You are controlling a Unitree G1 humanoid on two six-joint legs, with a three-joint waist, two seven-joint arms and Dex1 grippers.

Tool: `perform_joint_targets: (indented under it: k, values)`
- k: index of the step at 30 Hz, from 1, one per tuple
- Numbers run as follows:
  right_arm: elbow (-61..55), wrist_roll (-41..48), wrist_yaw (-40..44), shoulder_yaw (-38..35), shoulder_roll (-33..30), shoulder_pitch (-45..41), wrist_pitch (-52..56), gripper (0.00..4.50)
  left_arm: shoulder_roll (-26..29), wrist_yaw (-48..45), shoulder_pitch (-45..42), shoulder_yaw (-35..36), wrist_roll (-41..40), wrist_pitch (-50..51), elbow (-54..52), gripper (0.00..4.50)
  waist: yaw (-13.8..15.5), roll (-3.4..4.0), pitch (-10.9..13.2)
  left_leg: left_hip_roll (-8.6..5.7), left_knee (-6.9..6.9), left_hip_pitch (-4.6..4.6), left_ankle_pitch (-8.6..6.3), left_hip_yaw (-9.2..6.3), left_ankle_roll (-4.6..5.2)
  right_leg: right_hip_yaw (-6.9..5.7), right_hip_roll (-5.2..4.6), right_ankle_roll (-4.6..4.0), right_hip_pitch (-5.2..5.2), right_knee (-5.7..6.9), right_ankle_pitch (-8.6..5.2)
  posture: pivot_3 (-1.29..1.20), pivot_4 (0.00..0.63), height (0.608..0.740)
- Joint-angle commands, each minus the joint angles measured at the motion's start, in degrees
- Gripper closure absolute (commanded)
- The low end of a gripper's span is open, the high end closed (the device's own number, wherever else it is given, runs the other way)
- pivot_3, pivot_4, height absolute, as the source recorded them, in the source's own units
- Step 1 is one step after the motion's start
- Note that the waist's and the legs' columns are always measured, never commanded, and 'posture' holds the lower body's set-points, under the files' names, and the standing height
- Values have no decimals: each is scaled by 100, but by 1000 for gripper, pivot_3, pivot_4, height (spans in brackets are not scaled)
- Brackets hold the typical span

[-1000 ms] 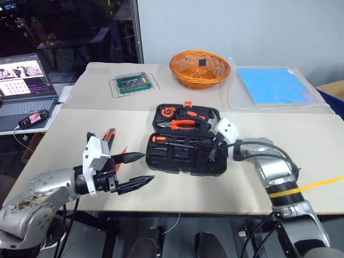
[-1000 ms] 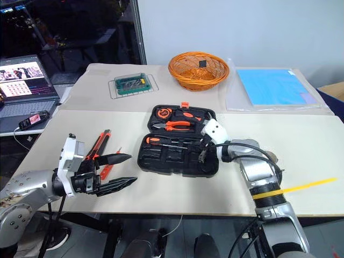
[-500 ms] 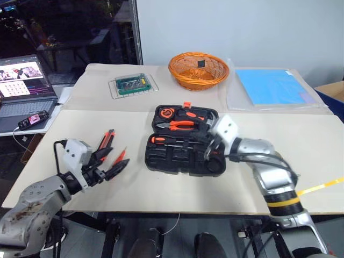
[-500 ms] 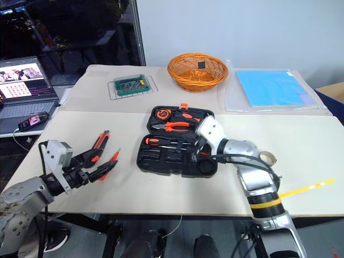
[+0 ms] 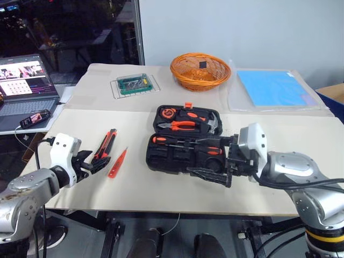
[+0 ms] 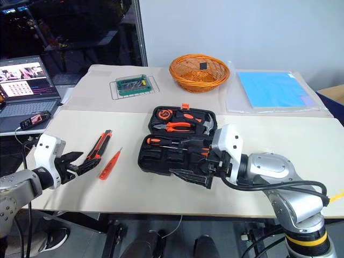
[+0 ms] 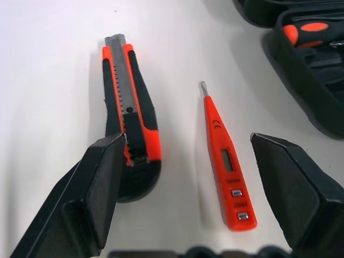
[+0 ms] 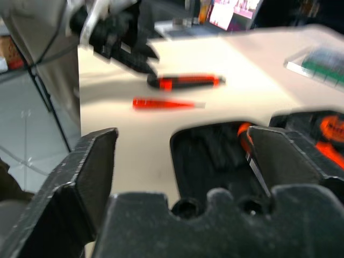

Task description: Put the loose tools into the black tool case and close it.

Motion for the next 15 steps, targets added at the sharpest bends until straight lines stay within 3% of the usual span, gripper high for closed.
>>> perform_joint_targets:
  k: [1, 8, 9, 15]
  values:
    - [-299, 99, 14, -264, -69, 89, -319, 51, -37, 139, 40, -302, -37, 239, -394, 509, 1, -2, 1, -1, -2, 0, 0, 1, 0, 2, 0, -11, -1, -3, 7, 0, 150, 740]
    - [-321, -103, 264, -437, -328, 503, -899, 51, -426, 831, -4, -877, 390, 393, -413, 509, 11, -6, 3, 0, -9, -1, 0, -1, -1, 2, 2, -20, 0, -7, 12, 0, 150, 740]
    - [-335, -72, 255, -452, -350, 521, -914, 0, -418, 850, -9, -968, 442, 402, -396, 1037, 12, -6, 3, 0, -8, -1, 0, -2, -1, -1, 2, -14, 1, -7, 9, 0, 150, 740]
    - [-394, -5, 200, -476, -473, 500, -921, 0, -435, 715, -53, -1256, 637, 332, -204, 2960, 20, -5, 2, 2, -5, -1, 0, -2, -1, -1, -1, 9, 3, -5, -6, 0, 150, 740]
